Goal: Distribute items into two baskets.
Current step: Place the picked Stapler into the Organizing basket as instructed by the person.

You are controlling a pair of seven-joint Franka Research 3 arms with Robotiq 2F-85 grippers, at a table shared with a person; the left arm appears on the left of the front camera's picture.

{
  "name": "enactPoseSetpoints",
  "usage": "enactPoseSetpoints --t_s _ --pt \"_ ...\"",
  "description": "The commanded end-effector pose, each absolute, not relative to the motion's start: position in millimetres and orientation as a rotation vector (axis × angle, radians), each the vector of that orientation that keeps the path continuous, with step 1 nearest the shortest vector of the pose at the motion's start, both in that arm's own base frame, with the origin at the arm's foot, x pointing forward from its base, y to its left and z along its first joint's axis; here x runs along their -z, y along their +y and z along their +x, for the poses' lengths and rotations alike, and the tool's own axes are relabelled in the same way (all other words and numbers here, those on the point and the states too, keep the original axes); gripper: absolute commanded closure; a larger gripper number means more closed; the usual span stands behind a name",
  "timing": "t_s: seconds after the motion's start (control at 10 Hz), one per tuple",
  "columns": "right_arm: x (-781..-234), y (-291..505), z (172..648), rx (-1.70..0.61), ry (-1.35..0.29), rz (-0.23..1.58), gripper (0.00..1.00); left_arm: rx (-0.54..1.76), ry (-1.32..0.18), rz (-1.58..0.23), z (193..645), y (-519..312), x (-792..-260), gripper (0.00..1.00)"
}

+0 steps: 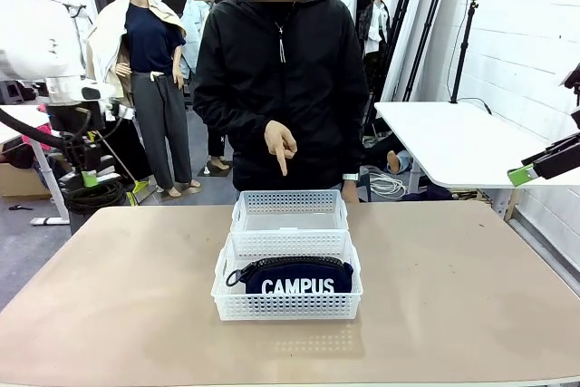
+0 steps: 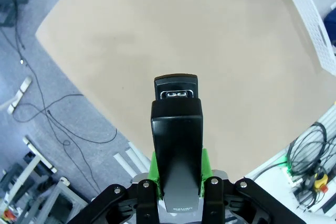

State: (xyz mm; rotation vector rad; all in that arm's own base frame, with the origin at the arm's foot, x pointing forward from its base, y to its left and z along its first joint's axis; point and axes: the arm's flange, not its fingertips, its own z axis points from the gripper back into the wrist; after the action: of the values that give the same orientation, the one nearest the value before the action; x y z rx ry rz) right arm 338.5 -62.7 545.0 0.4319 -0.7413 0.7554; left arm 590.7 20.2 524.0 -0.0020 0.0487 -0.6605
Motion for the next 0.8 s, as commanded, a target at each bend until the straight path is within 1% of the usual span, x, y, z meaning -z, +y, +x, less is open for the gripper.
enactPoseSetpoints --t_s 0.0,0.3,0.6,0.7 --pt "-544.4 -61.2 339.2 -0.750 -0.746 0.450 0.00 0.778 0.070 -0.018 623.4 3.8 -529.9 1.00" --pt "-544.4 -61.2 339.2 -0.750 -0.746 0.450 0.00 0.914 0.065 -0.038 643.6 -33.4 -521.3 1.00" --pt "-544.4 -61.2 339.2 -0.750 -0.746 0.450 0.00 1.002 0.069 -0.065 649.2 -74.0 -511.5 1.00" --pt "-544.4 -61.2 339.2 -0.750 -0.746 0.450 0.00 1.025 0.049 -0.074 648.1 -86.2 -509.3 1.00"
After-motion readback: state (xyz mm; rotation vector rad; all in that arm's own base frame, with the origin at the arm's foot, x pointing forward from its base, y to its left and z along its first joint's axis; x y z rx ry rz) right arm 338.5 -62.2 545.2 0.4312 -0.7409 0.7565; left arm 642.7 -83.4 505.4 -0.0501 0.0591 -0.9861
